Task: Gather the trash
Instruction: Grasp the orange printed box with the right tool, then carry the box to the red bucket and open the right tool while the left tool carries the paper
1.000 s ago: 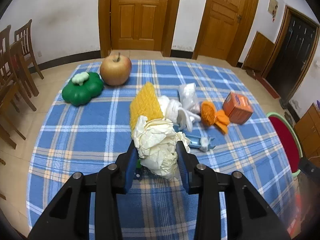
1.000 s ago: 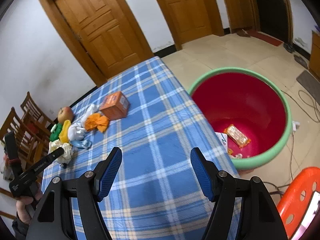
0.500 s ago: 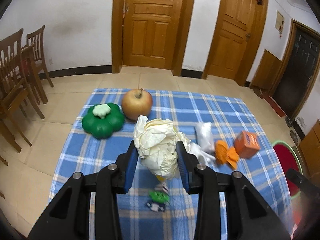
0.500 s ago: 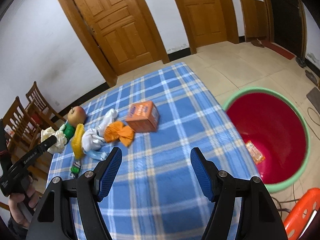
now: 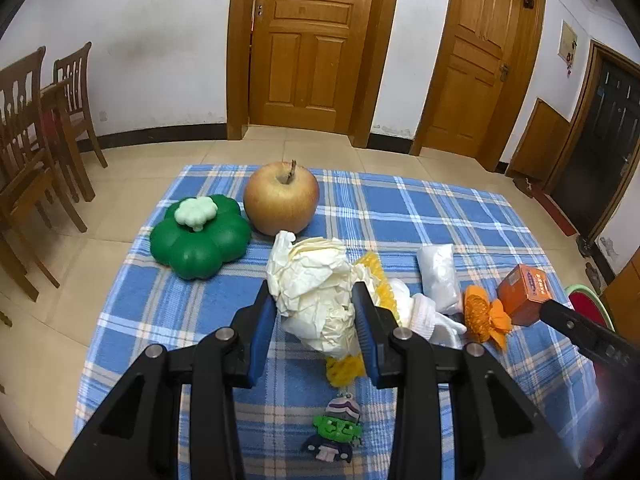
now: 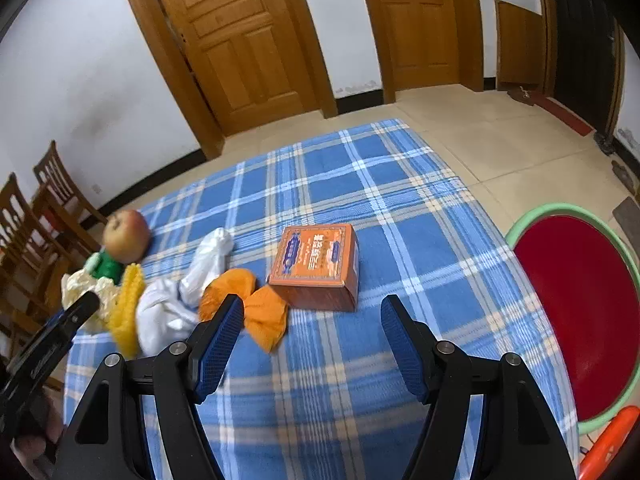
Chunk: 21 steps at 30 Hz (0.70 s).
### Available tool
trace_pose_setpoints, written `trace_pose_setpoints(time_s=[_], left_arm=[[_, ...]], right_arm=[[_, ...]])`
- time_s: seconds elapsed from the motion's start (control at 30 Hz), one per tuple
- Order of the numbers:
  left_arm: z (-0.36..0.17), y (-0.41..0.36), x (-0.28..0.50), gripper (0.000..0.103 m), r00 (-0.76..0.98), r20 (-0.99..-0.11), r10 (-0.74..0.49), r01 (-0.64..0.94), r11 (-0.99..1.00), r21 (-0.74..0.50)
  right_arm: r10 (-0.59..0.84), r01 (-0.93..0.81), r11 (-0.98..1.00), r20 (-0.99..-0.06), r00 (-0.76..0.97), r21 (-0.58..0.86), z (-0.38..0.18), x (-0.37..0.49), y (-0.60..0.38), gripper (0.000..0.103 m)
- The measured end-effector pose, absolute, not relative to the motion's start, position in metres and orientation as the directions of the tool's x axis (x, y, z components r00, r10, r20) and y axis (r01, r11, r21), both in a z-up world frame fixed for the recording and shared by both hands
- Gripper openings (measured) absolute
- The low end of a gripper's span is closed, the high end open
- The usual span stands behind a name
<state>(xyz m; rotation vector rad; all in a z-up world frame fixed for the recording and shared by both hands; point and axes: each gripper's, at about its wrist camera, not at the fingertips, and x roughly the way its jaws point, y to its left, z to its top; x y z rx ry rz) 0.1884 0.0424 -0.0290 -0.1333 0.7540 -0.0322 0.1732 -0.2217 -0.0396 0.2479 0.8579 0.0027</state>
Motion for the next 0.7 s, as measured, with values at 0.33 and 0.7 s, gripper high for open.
trace_pose_setpoints(time_s=[0.33,0.7], left_arm=[[-0.035,0.041,0.19,0.038,0.729,-0.675,-0.109,-0.005,0.986,-0.165],[-0.035,0.04,0.187,0.038,0.733,-0.671,-0.112,0.005,0.987,-0.16]], right_arm=[[0.053,0.128,0.977,-0.771,0.634,0.173,-0.058,0.203,-0.219,0.072],[0.095,0.109,0.967,-0.728,0.679,0.228,-0.052,0.193,-0.228,0.055]])
